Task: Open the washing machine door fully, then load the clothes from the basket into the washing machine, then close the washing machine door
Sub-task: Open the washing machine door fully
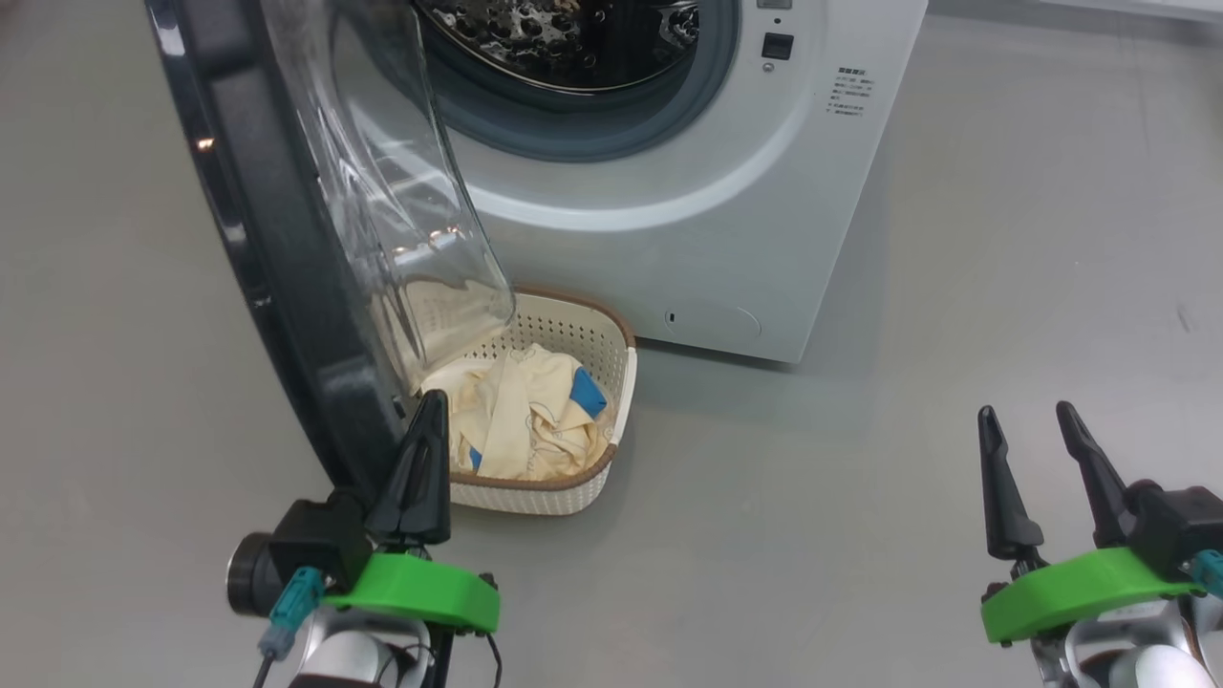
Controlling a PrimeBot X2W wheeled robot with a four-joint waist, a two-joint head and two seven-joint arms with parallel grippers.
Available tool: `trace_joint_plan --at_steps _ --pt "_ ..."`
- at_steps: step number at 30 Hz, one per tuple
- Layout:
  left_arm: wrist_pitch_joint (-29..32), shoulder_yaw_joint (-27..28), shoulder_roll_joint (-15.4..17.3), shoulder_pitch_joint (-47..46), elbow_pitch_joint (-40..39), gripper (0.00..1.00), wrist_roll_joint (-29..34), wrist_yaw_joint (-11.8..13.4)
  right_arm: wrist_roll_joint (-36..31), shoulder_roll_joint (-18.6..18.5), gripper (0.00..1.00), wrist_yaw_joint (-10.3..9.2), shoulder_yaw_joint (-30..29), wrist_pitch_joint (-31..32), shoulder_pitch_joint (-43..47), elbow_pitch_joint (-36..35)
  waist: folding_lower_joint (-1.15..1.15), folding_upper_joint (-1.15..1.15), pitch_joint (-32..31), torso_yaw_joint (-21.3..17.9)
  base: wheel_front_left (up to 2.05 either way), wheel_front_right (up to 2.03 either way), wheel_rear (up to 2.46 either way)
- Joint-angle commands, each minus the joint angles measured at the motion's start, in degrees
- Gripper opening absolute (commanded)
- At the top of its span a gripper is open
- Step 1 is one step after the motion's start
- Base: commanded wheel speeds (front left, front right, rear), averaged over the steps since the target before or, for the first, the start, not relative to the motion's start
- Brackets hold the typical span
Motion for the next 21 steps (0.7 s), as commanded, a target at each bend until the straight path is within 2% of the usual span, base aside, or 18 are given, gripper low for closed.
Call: trace_joint_plan --at_steps 1,13,21 --pt "-0.4 3.3 1.7 -0.5 -1.7 0.00 0.3 0.7 -0.3 -0.5 1.00 0.08 1.1 0.1 -1.3 -2.2 0.00 0.00 -0.3 0.6 0.00 0.00 0.00" --pt "-0.4 6.9 3.8 2.2 -3.6 0.00 -0.5 2.4 -0.2 -0.5 1.00 0.08 1.0 0.7 -0.7 -3.0 0.00 0.00 -0.3 3.9 0.00 0.00 0.00" --pt "-0.4 11.0 5.5 2.8 -3.8 0.00 -2.3 3.1 -0.2 -0.5 1.00 0.08 1.0 1.0 -1.0 -3.5 0.00 0.00 0.2 4.5 0.00 0.00 0.00"
